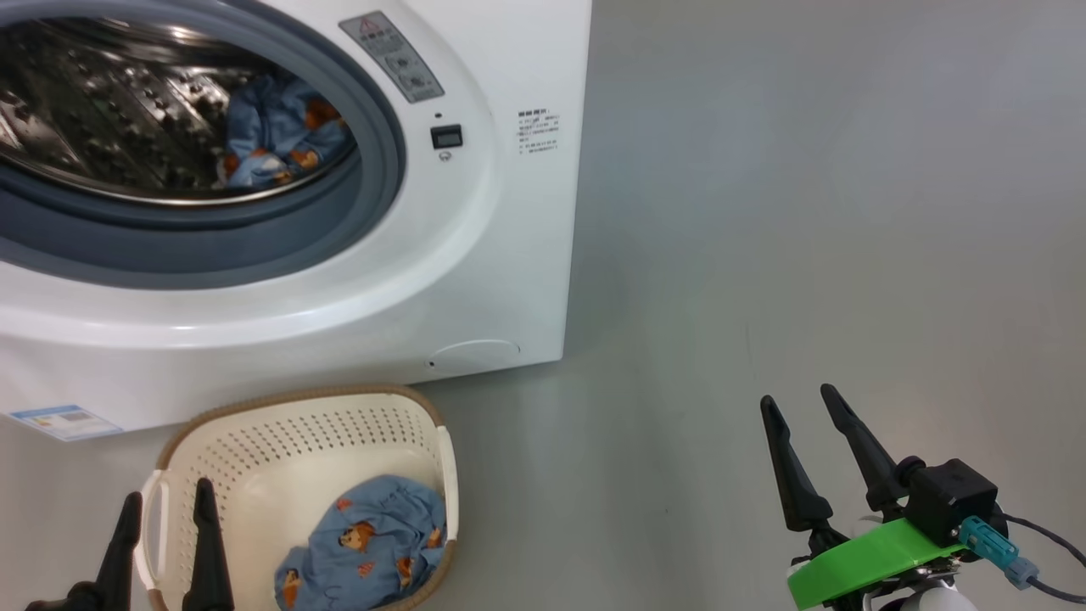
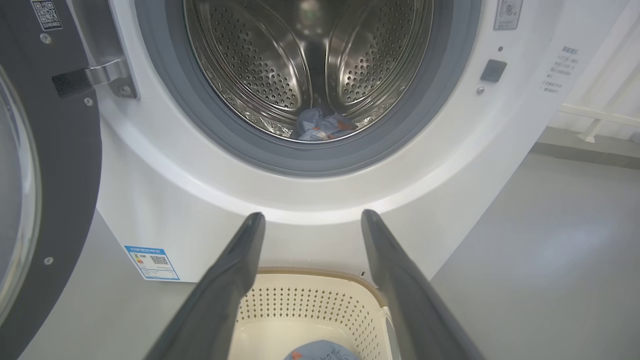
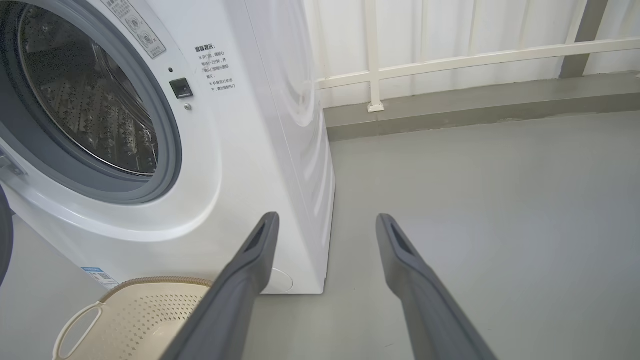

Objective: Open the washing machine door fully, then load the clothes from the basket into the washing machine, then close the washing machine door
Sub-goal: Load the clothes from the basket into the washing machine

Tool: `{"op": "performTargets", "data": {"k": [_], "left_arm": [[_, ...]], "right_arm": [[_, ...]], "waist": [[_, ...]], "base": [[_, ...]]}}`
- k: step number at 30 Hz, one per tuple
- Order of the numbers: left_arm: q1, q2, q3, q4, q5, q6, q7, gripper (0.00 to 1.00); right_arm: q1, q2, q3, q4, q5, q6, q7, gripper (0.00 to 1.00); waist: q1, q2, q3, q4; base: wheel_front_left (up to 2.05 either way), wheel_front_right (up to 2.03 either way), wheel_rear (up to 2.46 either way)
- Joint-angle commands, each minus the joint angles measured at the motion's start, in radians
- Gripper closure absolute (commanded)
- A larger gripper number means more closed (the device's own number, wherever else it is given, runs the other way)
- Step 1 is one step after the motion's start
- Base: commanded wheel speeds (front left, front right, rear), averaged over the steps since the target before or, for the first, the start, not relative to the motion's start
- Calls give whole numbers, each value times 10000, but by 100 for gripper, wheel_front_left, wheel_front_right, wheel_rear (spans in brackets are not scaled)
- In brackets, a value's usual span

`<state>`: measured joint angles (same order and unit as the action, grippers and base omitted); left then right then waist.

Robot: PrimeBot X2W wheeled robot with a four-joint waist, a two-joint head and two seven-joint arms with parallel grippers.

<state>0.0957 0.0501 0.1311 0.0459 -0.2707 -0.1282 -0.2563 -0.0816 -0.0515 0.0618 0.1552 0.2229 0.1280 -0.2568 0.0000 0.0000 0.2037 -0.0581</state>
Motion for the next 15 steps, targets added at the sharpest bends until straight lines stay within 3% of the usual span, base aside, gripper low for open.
{"op": "performTargets", "data": {"k": [1,15], "left_arm": [[-410,248,201,-42,-112,-25,-55,0],[-1563,1079,-634,1503,-1042,-25,-55,0]], "right_arm": [[-171,13,327,-314,59,27,-49,0],[-691,13,458,-748,82,27,-49,0]], "waist": [[0,0,332,-87],[0,0,2317,-305]], "base": [[0,0,0],[0,0,0]]}}
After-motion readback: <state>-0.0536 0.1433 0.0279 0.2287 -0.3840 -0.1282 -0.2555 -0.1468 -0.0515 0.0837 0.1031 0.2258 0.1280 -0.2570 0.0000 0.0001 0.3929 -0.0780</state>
